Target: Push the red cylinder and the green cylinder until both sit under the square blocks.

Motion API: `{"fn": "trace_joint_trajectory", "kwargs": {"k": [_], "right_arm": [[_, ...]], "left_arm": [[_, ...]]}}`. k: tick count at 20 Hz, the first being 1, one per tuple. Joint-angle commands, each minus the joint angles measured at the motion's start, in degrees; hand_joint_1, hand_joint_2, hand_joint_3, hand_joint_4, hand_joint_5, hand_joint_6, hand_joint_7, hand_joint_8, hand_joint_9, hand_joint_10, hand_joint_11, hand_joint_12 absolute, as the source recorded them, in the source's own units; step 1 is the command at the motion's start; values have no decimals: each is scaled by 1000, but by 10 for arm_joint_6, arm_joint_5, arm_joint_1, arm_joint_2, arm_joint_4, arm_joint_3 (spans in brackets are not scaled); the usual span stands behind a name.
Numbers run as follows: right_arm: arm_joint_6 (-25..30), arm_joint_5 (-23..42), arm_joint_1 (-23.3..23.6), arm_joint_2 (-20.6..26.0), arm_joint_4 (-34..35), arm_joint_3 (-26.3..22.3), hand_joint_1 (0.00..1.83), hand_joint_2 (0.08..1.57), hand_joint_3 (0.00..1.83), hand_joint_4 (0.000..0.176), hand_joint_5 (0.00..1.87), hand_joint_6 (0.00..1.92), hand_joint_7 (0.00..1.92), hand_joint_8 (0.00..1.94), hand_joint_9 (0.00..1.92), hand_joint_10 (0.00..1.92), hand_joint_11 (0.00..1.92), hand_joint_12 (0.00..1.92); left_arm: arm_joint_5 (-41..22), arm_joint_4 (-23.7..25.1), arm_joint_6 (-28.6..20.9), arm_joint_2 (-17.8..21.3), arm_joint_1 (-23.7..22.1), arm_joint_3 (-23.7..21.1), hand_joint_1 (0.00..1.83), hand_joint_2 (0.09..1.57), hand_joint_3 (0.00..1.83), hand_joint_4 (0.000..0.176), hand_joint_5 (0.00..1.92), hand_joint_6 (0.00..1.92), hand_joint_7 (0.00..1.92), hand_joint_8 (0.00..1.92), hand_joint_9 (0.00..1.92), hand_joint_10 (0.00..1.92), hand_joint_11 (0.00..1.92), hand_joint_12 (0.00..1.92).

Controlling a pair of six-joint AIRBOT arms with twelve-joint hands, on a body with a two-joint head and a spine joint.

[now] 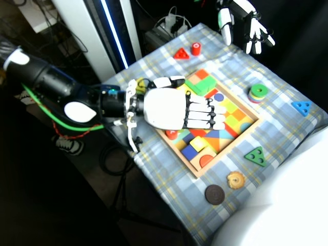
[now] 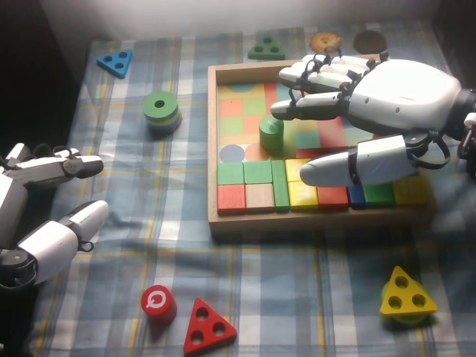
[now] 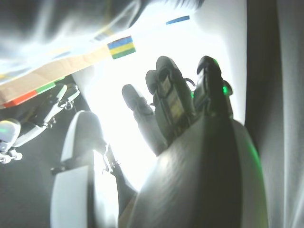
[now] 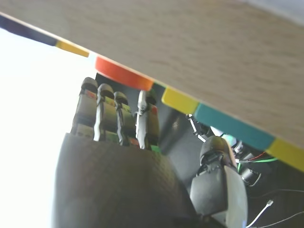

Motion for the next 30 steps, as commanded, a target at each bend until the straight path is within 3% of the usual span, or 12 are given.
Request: {"fn": "trace_joint_trajectory", "kwargs": {"k": [1,6,10,11,12,16,17,19,21,25,28,30], "right_arm": [[6,47,4,-8,17,3,0,1019,0,68,343,10,0,0,0,0,0,0],[6,46,4,-12,15,3,0,1010,0,33,351,9,0,0,0,0,0,0],[6,38,4,-13,6,3,0,987,0,27,381,17,0,0,0,0,0,0],[6,35,4,-13,2,3,0,1000,0,74,417,10,0,0,0,0,0,0],[6,32,4,-13,-1,3,0,1005,0,82,437,13,0,0,0,0,0,0],[6,21,4,-12,-12,1,0,982,0,51,462,16,1,0,0,0,0,0],[6,15,4,-7,-18,-3,0,954,0,75,451,10,0,0,0,0,0,0],[6,5,4,9,-27,-14,0,963,0,82,431,1,0,0,0,0,0,0],[6,-7,4,32,-37,-29,0,975,0,75,420,0,0,0,0,0,0,0],[6,-25,4,78,-51,-59,0,971,0,26,439,10,1,0,0,0,0,0],[5,-30,4,100,-51,-70,0,922,0,85,430,4,1,0,0,0,0,0],[4,-34,4,108,-51,-74,0,918,0,70,431,3,0,0,0,0,0,0]], "left_arm": [[-65,23,-6,-1,-5,4,868,1224,6,0,777,0,527,1,451,3,0,0],[-65,23,-7,-1,-5,5,853,1233,7,0,786,3,533,2,469,9,0,0],[-65,23,-7,-1,-5,5,896,1218,0,0,801,5,538,2,471,8,0,0],[-65,23,-7,-1,-5,5,895,1219,0,0,808,8,538,2,467,6,0,0],[-65,23,-7,-1,-5,5,888,1224,2,0,806,6,534,0,460,3,0,0],[-65,23,-7,-1,-5,5,885,1216,0,0,834,13,550,7,474,8,0,0],[-65,23,-7,-1,-5,5,893,1218,0,0,841,14,556,8,470,6,0,0],[-64,23,-7,-1,-5,5,891,1220,0,0,841,10,554,4,471,6,0,0],[-64,23,-7,-1,-5,5,896,1217,0,0,863,16,565,7,491,14,0,0],[-63,23,-7,-1,-5,5,911,1216,0,0,866,10,559,1,481,8,0,0],[-62,22,-7,-1,-5,5,941,1208,0,0,876,11,557,1,478,6,0,0],[-63,22,-7,0,-4,5,921,1211,0,0,875,8,561,2,477,5,0,0]]}}
